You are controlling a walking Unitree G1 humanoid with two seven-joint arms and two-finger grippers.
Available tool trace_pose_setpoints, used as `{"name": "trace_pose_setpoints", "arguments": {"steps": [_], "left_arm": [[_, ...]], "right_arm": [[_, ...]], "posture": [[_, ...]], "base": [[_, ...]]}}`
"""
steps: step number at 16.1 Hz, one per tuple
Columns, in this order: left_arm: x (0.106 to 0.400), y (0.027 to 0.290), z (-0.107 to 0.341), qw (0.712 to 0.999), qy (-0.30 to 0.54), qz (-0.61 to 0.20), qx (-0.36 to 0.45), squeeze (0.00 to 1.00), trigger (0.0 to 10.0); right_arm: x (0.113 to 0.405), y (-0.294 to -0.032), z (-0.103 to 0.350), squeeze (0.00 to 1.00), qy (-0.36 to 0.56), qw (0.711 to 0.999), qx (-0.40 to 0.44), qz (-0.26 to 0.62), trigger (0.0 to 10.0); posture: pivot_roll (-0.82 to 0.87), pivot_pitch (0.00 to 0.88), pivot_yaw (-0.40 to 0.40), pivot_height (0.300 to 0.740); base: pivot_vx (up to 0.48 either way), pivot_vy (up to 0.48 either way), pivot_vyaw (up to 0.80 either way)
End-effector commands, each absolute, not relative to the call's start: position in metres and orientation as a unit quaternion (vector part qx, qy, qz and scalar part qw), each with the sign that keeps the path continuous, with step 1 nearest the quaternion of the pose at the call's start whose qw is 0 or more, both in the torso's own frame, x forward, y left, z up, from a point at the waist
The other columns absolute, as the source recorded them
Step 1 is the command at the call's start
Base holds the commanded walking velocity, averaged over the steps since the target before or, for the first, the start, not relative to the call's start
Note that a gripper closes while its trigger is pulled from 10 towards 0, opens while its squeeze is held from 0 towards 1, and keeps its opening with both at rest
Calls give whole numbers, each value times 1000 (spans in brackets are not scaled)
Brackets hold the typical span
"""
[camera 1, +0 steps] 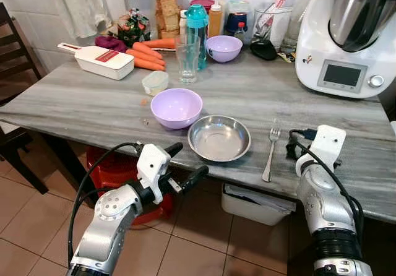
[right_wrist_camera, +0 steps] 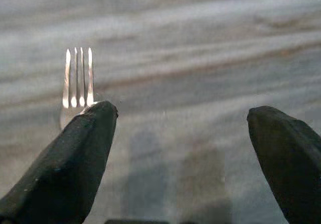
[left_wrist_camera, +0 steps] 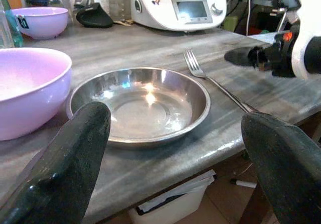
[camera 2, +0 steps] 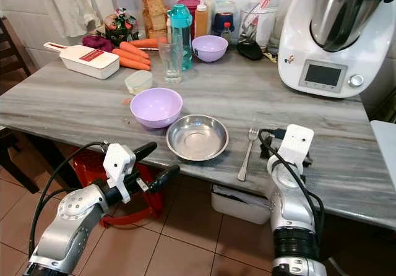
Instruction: Setting the table
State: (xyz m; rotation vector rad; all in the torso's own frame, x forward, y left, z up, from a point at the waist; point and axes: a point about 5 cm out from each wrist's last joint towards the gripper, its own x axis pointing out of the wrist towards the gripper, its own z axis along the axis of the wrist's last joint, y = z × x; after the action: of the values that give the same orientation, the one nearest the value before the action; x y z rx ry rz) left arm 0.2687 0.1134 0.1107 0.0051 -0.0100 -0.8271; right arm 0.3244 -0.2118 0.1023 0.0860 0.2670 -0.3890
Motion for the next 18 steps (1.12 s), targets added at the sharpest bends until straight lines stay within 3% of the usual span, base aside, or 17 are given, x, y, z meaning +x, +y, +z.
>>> {"name": "trace_pose_setpoints", "arguments": {"steps": [1,8,9,10,11,18], "left_arm": [[270,113,111,915,-2,-403,2,0,10000],[265,114,111,914,3,-406,0,0,10000],[265,114,111,914,4,-406,0,0,10000],[265,114,110,914,5,-407,0,0,10000],[265,114,110,914,6,-407,1,0,10000],[264,115,109,913,11,-408,2,0,10000]], "right_arm": [[329,-215,106,1000,138,970,39,-195,10000],[334,-214,100,1000,183,965,27,-188,10000],[334,-215,99,914,188,964,22,-187,10000],[335,-216,98,235,195,963,17,-185,10000],[335,-216,97,0,198,963,16,-184,10000],[341,-210,91,0,217,963,14,-157,10000]], "posture": [[-91,0,8,740],[-82,0,5,740],[-82,0,5,740],[-81,0,5,740],[-81,0,5,740],[-77,7,8,740]], "base": [[0,0,0],[0,0,0],[0,0,0],[0,0,0],[0,0,0],[0,0,0]]}}
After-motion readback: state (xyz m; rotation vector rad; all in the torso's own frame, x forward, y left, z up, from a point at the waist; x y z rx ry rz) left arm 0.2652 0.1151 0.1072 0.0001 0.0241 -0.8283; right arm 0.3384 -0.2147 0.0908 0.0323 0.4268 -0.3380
